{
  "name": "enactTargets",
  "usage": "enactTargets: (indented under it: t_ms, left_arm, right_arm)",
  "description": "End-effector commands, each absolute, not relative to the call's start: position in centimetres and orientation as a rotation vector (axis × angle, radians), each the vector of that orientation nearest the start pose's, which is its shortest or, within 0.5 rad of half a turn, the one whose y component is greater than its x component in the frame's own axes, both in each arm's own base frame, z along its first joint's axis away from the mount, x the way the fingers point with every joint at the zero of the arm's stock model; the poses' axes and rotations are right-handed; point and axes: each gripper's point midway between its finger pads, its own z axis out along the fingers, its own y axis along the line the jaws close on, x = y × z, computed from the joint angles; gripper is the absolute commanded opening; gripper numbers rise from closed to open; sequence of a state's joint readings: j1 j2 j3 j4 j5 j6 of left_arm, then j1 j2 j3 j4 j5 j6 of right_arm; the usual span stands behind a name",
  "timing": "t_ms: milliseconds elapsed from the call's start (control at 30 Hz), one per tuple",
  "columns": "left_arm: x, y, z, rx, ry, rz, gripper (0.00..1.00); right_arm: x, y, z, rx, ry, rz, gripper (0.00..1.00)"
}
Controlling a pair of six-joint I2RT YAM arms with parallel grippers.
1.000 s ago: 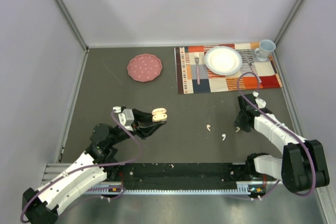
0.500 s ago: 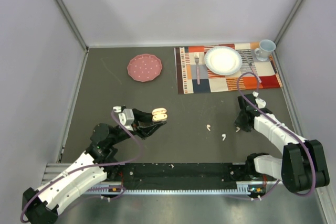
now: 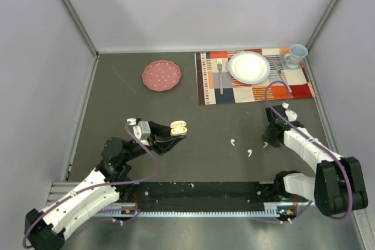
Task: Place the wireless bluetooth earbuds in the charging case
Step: Pick up the right earbud from the center of the board.
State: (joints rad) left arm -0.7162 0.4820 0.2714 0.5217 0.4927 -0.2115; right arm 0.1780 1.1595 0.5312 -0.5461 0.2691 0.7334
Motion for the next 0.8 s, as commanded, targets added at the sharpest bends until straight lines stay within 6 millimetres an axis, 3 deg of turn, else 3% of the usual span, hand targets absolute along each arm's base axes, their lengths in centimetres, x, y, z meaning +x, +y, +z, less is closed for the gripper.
enactTargets:
  t_ms: [0, 333, 700, 767]
  left_arm:
    - [13.6, -24.2, 28.6, 0.76, 1.1, -1.112, 0.0]
    - [13.6, -24.1, 28.4, 0.754, 1.106, -1.106, 0.0]
    - [13.6, -24.1, 28.3, 0.757, 1.111, -1.105, 0.0]
    - [13.7, -24.1, 28.3, 0.755, 1.112, -1.102, 0.0]
  right_arm:
    - [20.8, 1.9, 1.3, 0.822, 2.566, -0.078, 0.22]
    - [21.3, 2.3, 2.0, 0.805, 2.534, -0.027, 0.11]
    - [22.6, 2.4, 1.6, 0.821, 2.529, -0.031, 0.14]
    - [22.7, 2.4, 1.5, 0.805, 2.539, -0.042, 0.19]
